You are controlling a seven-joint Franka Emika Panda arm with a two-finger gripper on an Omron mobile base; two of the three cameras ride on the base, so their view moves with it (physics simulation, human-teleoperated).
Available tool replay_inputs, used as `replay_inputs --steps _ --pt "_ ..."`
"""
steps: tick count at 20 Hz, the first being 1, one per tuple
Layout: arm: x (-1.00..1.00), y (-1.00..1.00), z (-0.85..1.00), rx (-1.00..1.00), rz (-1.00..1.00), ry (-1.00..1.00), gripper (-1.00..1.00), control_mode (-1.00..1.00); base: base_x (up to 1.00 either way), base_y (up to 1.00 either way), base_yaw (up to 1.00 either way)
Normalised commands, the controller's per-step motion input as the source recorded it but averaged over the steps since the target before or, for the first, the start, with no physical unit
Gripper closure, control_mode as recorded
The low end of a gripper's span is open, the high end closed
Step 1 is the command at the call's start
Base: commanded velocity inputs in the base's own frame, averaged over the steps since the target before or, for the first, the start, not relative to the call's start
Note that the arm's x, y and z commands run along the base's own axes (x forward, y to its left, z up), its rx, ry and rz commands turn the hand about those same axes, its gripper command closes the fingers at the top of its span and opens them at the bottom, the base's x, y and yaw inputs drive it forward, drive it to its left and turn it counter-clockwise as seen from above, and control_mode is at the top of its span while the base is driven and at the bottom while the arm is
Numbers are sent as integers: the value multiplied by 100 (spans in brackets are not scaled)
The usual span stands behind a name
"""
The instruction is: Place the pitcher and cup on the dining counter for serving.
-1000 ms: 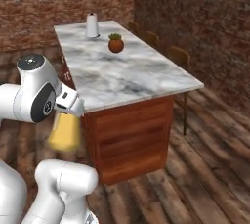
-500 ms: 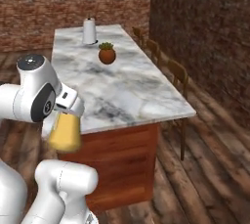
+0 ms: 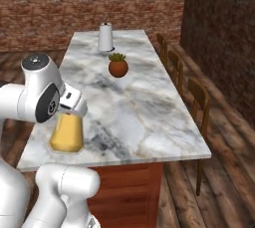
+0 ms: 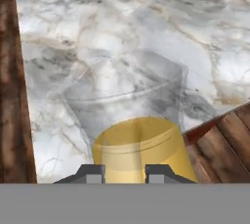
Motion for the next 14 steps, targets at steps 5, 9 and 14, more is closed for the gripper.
replay_inputs --steps 5,9,14 --pt "91 0 0 15 48 -24 100 -100 0 0 0" --pt "100 0 0 15 49 -16 100 -100 0 0 0" --pt "100 0 -12 16 50 -4 100 -100 0 0 0"
